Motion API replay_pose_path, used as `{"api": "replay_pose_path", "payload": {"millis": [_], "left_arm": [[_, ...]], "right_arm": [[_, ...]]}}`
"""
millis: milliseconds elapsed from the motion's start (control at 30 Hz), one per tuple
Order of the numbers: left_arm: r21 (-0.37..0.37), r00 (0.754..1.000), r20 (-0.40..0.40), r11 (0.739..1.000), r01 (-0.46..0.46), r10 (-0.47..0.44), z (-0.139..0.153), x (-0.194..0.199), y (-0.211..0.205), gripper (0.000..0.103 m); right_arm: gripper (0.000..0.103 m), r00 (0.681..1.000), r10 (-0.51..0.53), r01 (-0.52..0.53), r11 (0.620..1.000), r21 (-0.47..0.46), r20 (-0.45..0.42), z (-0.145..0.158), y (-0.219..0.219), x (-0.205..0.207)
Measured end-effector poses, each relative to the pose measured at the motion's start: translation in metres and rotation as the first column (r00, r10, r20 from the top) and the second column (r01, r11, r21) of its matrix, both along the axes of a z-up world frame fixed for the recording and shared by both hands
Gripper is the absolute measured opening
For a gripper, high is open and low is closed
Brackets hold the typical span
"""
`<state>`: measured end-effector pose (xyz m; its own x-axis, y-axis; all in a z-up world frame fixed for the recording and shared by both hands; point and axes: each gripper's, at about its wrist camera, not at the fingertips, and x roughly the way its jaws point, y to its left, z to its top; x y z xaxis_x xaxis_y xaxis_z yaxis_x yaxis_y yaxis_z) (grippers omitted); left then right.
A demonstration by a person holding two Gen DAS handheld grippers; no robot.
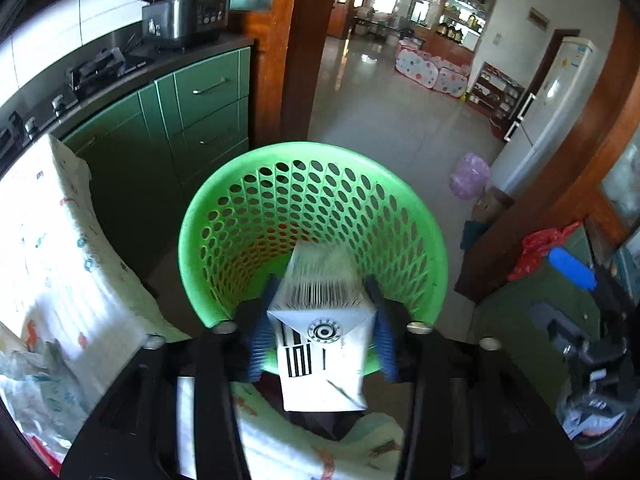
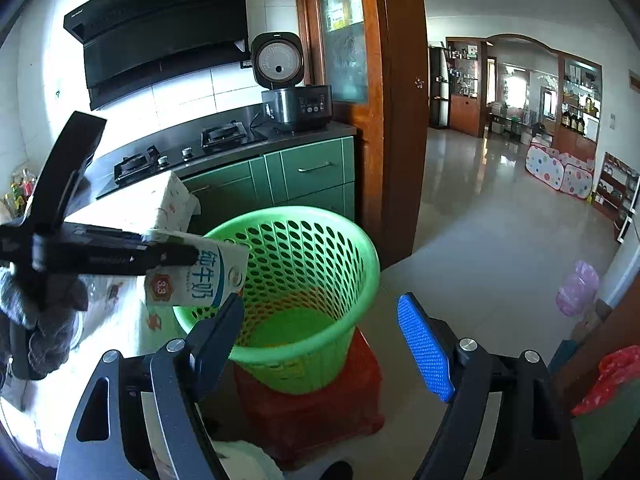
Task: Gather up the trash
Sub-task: 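Carry the white milk carton over the green basket and open the left tool, then move both tools back over the trash on the table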
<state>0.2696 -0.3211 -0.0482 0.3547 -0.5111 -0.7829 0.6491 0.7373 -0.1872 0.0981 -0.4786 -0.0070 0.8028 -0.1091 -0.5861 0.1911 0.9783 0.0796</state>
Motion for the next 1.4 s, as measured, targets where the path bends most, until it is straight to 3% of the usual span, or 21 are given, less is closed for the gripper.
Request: {"api": "replay_pose_path", "payload": {"millis": [33,233,400,800,967,1133,1300,1400], "left_arm": [[-0.009,1.000,-0.007,1.000,-0.004,0.004,0.001,0.001,0.000,0.062],[-0.034,1.000,0.013,0.999,-0.010,0.011,0.019,-0.009,0.012,0.062],[-0.057,0.998,0.059,0.998,-0.026,0.030,0.051,-0.033,0.040,0.062],[-0.071,0.961,0.220,0.985,-0.155,0.168,0.119,-0.092,0.170,0.062],[-0.079,0.950,0.225,0.976,-0.204,0.217,0.117,-0.113,0.227,0.065],[-0.038,0.949,0.231,0.976,-0.213,0.216,0.103,-0.139,0.273,0.066],[0.019,0.964,0.224,0.988,-0.151,0.143,0.085,-0.167,0.307,0.072],[0.049,0.974,0.213,0.995,-0.084,0.072,0.074,-0.186,0.319,0.081]], "right_arm": [[0.077,1.000,-0.003,0.003,1.000,0.002,-0.001,-0.001,0.000,-0.001],[0.077,1.000,-0.004,0.004,1.000,0.030,0.005,0.000,0.002,-0.007],[0.077,0.999,0.031,-0.032,0.998,0.046,0.020,0.006,0.019,-0.011],[0.081,0.976,0.208,-0.211,0.977,0.041,0.070,0.034,0.107,-0.008],[0.081,0.957,0.280,-0.284,0.958,0.047,0.074,0.040,0.141,-0.004],[0.081,0.935,0.350,-0.352,0.935,0.033,0.066,0.042,0.174,-0.002],[0.081,0.919,0.390,-0.391,0.920,0.012,0.052,0.044,0.197,-0.001],[0.082,0.916,0.398,-0.399,0.917,0.012,0.050,0.045,0.202,-0.002]]}}
